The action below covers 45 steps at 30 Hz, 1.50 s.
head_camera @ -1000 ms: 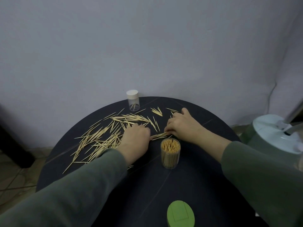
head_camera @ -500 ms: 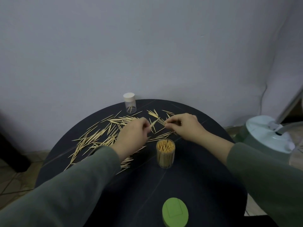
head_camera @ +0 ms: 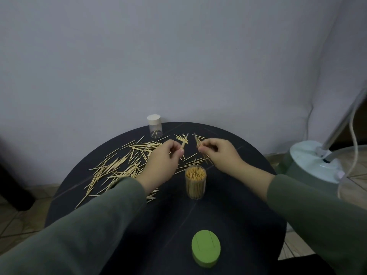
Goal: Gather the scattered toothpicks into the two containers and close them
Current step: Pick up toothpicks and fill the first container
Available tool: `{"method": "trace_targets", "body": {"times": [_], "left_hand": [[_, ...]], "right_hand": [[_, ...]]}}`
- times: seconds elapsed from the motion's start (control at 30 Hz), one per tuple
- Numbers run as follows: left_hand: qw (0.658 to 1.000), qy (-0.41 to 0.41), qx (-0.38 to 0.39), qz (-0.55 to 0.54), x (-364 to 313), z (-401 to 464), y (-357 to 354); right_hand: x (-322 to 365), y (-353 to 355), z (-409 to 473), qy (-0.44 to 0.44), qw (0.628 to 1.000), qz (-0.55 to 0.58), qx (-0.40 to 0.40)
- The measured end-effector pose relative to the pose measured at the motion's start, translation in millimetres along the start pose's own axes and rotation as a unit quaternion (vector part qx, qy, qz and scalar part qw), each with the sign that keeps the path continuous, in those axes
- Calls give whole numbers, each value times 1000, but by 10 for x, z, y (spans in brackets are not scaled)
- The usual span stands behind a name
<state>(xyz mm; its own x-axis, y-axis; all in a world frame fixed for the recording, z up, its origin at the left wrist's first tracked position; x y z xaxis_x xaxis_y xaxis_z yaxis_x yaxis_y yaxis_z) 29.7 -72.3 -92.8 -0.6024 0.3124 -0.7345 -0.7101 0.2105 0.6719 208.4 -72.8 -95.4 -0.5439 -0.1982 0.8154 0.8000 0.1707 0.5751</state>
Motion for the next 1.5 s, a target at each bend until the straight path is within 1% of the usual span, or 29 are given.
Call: {"method": "trace_targets", "body": {"times": [0.07,0.17,0.23,0.3,0.43,0.53,0.63,0.7,0.77,0.87,0.97,1.0,1.07,1.13,1.17,1.23,1.27,1.33,1.4,1.5], "left_hand": [[995,-12,-15,-103,-58,-34,16],[978,-30,-30,-204,-134,-112,8],[964,-45,-23,-262,-174,-165,-23],[957,-54,-7,-284,-178,-211,-66],[972,-59,27,-227,-109,-280,-136],[979,-45,44,-193,-83,-314,-145],[980,-7,64,-186,-46,-320,-141],[985,10,71,-160,-23,-315,-131],[989,9,79,-122,-29,-308,-113],[993,-18,86,-75,-28,-312,-75],[994,-77,53,-62,-24,-324,-24],[993,-105,42,-41,-39,-333,-3],[983,-171,36,55,-109,-360,20],[952,-234,18,196,-179,-386,21],[933,-252,5,255,-196,-390,17],[903,-271,-17,332,-208,-392,16],[891,-280,-20,356,-202,-390,11],[876,-288,1,387,-164,-386,-4],[879,-278,36,385,-124,-384,-4],[887,-275,63,365,-112,-408,29]], "right_hand": [[100,22,-48,24,994,105,-26],[220,25,-136,55,976,206,-51],[246,5,-188,64,966,246,-49],[252,-17,-237,72,961,263,-41],[224,-69,-290,69,958,277,-21],[168,-168,-313,58,960,275,4],[121,-250,-329,49,968,242,39],[101,-255,-339,52,973,216,58],[91,-223,-340,60,980,176,68],[86,-144,-336,82,989,101,70],[89,-73,-338,85,992,35,81],[83,-59,-336,87,993,11,82],[75,-32,-315,87,993,-45,68],[78,-2,-278,81,991,-96,55],[83,14,-264,79,990,-106,59],[72,29,-234,77,988,-113,76],[74,36,-237,75,987,-112,87],[40,32,-237,77,986,-103,107],[1,33,-255,84,983,-109,118],[-11,67,-309,71,974,-114,183]]}}
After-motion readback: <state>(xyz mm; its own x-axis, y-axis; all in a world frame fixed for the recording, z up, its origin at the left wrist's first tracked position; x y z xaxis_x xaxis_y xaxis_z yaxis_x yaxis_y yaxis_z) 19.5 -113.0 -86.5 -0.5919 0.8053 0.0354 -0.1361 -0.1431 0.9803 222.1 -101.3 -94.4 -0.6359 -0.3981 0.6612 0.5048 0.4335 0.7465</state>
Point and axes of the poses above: each hand's wrist, its own z-axis towards the middle knuckle, its own y-axis out of the back of the hand, x = y × z, the point moved 2 cm from there along z, towards the middle knuckle, and after that the axes turned 15 degrees about x, right-handed, at the moved point
